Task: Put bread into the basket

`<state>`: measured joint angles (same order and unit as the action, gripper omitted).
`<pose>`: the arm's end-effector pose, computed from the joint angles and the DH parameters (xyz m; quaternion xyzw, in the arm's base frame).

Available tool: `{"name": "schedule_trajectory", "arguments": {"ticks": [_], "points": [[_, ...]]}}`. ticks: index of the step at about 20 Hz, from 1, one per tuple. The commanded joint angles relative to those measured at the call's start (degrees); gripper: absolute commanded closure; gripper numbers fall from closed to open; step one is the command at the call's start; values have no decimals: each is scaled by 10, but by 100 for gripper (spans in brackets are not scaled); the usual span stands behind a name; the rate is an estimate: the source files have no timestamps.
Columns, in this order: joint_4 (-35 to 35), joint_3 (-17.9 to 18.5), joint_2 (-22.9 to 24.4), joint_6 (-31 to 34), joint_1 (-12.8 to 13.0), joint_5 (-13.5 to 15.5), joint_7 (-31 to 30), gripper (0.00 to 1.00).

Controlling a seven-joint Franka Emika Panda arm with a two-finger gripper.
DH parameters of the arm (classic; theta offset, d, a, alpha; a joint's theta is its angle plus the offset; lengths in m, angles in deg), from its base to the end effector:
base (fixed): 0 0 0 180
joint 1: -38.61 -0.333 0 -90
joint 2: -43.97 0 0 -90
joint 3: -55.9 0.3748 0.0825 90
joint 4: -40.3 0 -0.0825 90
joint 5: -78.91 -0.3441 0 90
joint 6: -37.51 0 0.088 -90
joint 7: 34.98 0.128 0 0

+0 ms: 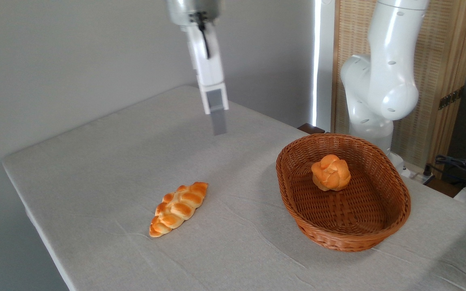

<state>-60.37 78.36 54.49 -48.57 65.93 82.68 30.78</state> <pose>0.4396 -0.0260 0.6584 0.8104 -0.5805 -0.0023 0.0798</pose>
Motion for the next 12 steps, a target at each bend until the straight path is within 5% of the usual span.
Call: {"name": "schedule_trajectory", "arguments": {"ticks": [1,4,8,12], "points": [[93,1,-69,24,-3,14,-91,0],[96,-4,-73,15,-7,15,-167,0],[96,-138,-74,6,-126,11,-176,0],[96,-201,-86,-14,-183,6,-263,0]]}}
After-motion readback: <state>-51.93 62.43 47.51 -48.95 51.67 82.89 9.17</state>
